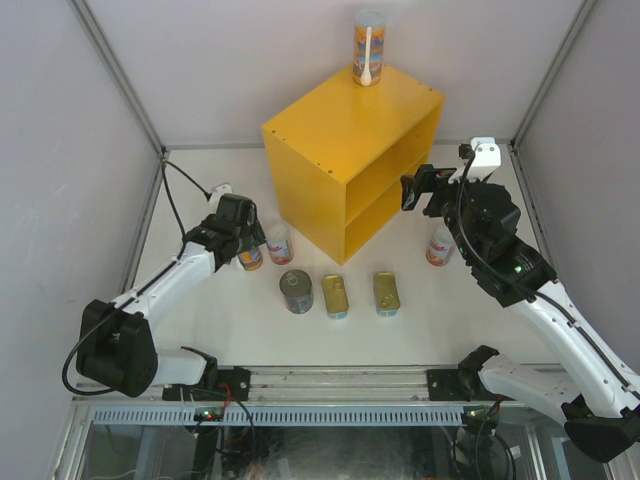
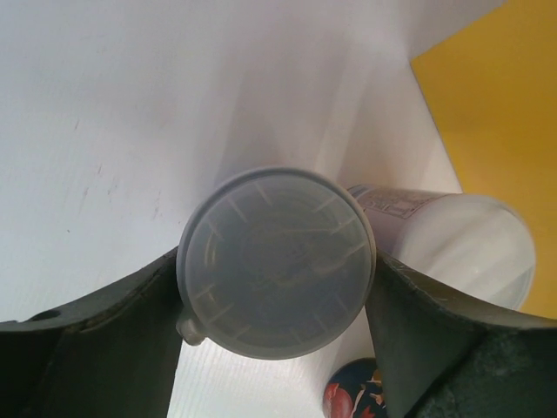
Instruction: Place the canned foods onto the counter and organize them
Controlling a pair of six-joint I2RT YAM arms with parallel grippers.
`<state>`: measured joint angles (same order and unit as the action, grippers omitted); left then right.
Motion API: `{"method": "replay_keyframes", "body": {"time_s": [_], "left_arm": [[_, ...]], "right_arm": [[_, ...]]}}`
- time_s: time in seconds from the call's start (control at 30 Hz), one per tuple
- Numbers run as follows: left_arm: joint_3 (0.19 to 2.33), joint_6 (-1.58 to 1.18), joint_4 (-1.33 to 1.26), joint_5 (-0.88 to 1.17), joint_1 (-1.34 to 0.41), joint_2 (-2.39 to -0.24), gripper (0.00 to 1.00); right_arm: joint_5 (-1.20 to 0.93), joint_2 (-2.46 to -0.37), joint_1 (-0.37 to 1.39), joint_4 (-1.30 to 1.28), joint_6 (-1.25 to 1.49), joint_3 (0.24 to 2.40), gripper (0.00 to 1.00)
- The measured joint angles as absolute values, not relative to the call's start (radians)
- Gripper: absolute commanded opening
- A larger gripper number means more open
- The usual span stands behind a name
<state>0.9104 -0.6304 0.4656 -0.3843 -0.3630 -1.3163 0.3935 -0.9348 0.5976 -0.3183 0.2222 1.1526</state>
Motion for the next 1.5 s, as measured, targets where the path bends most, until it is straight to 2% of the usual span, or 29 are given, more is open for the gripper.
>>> {"method": "replay_keyframes", "body": {"time_s": [0.1,0.2,0.37,0.4,1.23,1.5], "left_arm": [[0.905,-0.636,0.448,-0.389,-0.363,-1.316,0.54],[0.899,-0.635,0.43,-0.39,-0.363,-1.315,0.44],[0.896,-0.636,0.422,-0.397,-0.363,-1.315,0.02],[0.896,-0.636,0.422,-0.397,-0.363,-1.314,0.0],[0.889,-0.503,0.575,-0.316,-0.36,-1.115,0.0],[1.071,-0.372,0.717,-0.237,-0.376,-1.071,0.0]], "right_arm": [[0.393,-0.934,0.597,-0.326,0.221,1.153,0.87],[0.392,-0.931,0.595,-0.336,0.22,1.153,0.87],[0.39,-0.926,0.595,-0.342,0.221,1.153,0.87],[0.39,-0.926,0.595,-0.342,0.221,1.153,0.87],[0.391,-0.926,0.622,-0.353,0.221,1.153,0.86],[0.374,-0.925,0.687,-0.36,0.193,1.156,0.85]]}}
